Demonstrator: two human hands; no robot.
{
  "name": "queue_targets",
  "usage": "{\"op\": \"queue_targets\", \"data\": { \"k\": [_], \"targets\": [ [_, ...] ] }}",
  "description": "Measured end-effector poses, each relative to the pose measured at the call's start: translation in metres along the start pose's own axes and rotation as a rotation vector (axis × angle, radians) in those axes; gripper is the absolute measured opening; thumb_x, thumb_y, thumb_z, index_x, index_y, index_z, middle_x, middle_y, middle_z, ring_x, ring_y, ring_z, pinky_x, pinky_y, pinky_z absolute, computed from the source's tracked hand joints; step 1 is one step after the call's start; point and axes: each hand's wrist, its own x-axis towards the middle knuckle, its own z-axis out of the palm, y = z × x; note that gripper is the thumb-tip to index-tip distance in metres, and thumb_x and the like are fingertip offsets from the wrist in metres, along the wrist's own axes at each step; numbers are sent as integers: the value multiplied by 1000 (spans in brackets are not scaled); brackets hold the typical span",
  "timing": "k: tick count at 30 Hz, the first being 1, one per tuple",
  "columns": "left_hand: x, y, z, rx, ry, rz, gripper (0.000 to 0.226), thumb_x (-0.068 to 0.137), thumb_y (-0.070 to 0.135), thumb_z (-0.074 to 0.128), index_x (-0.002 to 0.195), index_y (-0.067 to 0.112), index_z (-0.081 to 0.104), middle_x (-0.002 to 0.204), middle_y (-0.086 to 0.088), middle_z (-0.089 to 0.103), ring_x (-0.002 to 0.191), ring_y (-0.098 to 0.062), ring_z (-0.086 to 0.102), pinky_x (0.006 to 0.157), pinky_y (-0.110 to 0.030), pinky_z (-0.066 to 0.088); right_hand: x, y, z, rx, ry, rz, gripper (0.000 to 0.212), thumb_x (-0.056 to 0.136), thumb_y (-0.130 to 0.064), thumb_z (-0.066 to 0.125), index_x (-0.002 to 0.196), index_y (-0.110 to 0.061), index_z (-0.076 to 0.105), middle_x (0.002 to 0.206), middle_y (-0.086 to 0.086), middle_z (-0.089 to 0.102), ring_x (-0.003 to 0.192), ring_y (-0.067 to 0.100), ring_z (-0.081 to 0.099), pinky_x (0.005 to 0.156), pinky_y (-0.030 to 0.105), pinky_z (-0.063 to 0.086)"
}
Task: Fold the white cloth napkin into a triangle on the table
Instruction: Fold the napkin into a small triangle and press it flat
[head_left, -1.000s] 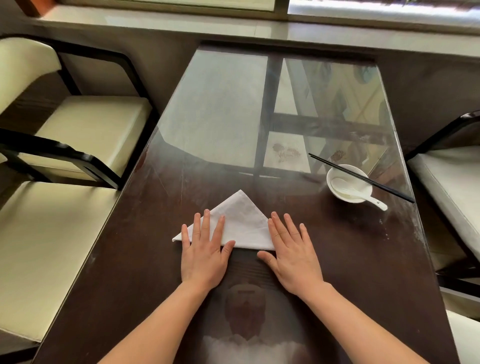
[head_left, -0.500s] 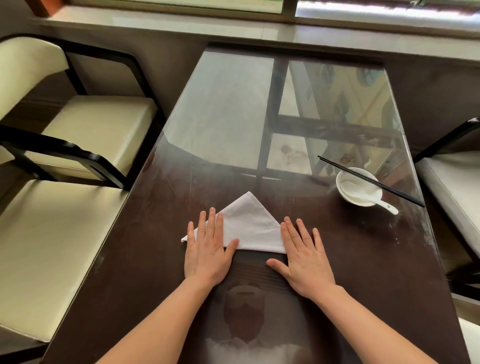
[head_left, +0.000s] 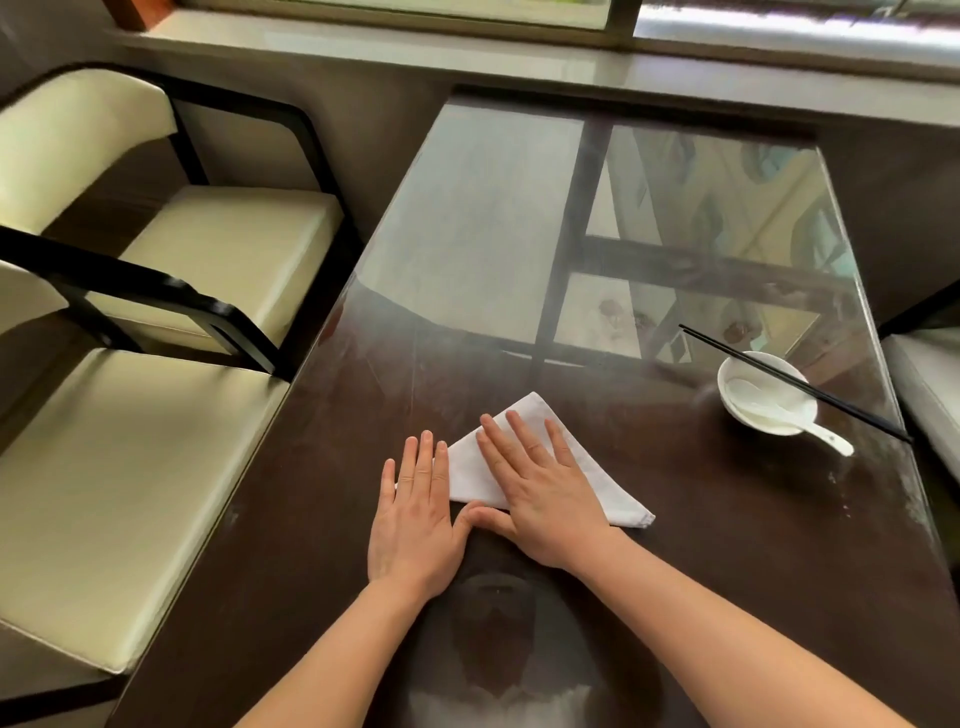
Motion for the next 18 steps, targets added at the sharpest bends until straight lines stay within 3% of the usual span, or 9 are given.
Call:
{"op": "queue_targets", "data": {
  "k": [6, 12, 18],
  "targets": [
    [2, 0, 3, -12, -3, 3, 86, 95, 68, 0, 156, 9, 8, 165, -10, 4, 153, -25, -1, 119, -49, 6, 11, 5, 15, -16, -57, -61, 98, 88, -83, 20, 159, -16, 8, 168, -3, 1, 154, 18, -8, 121, 50, -6],
    [1, 2, 3, -6, 0, -18, 85, 97, 69, 12, 156, 8, 9, 165, -10, 4, 153, -24, -1, 119, -49, 9, 19, 31, 3, -14, -87, 155, 108, 79, -85, -6, 159, -13, 0, 166, -1, -11, 153, 18, -16, 125, 48, -2],
    [2, 2, 1, -9, -15, -18, 85, 97, 69, 11, 156, 8, 13, 165, -11, 7, 153, -25, 3, 118, -50, 11, 22, 15, 0, 32, -31, 203, 104, 81, -84, -3, 158, -14, 2, 166, -2, -10, 153, 19, -15, 123, 50, -5]
  ]
}}
